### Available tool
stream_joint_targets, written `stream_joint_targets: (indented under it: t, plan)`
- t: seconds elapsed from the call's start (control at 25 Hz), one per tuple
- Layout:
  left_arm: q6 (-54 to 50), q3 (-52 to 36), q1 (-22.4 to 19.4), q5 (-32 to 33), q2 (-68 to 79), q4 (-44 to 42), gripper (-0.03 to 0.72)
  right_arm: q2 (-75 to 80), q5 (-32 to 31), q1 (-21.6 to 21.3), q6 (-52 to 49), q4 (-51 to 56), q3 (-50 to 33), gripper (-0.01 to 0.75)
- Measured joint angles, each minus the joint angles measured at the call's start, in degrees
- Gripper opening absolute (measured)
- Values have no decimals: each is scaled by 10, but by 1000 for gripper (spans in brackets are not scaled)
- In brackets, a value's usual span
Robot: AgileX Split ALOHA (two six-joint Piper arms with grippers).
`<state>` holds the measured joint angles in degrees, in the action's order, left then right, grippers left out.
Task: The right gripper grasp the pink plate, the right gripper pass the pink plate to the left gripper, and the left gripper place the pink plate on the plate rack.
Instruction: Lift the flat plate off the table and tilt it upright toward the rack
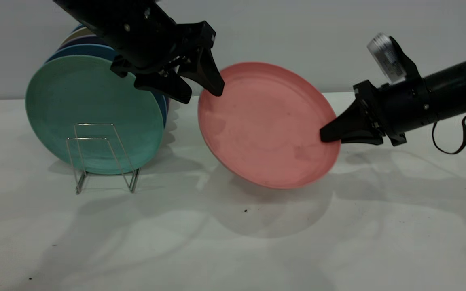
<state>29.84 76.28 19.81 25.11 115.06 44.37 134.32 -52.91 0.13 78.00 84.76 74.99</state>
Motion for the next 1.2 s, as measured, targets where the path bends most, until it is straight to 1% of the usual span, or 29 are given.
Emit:
stream_joint_targets:
  t: [0.12, 0.24, 0.36, 0.48, 0.56, 0.64, 0.72, 0.96, 1.08, 1.2]
  plan:
    - [2, 0, 0, -11, 5, 12, 513, -6, -26, 0, 0, 0, 0, 19]
    - [3, 0, 0, -14, 10, 30, 393, -7, -51, 1, 0, 0, 0, 19]
    - [4, 0, 0, -15, 17, 43, 264, -7, -57, 5, 0, 0, 0, 23]
    - [4, 0, 0, -15, 18, 47, 160, -7, -58, 11, 0, -1, 0, 30]
    - [4, 1, 0, -14, 18, 51, 109, -7, -56, 13, 0, -3, 0, 44]
    - [4, 1, 0, -13, 18, 51, 97, -7, -56, 13, 0, -4, 0, 77]
    - [4, 1, 0, -11, 18, 51, 97, -7, -62, 13, -1, -5, 0, 137]
    - [22, 2, -1, -17, 14, 57, 97, -48, -66, 12, -1, -18, -1, 394]
    - [60, 3, -1, -24, 2, 64, 97, -98, -40, 3, -1, -22, -2, 463]
    - [123, 2, -2, -25, -5, 42, 94, -163, -40, -26, -13, -19, -2, 482]
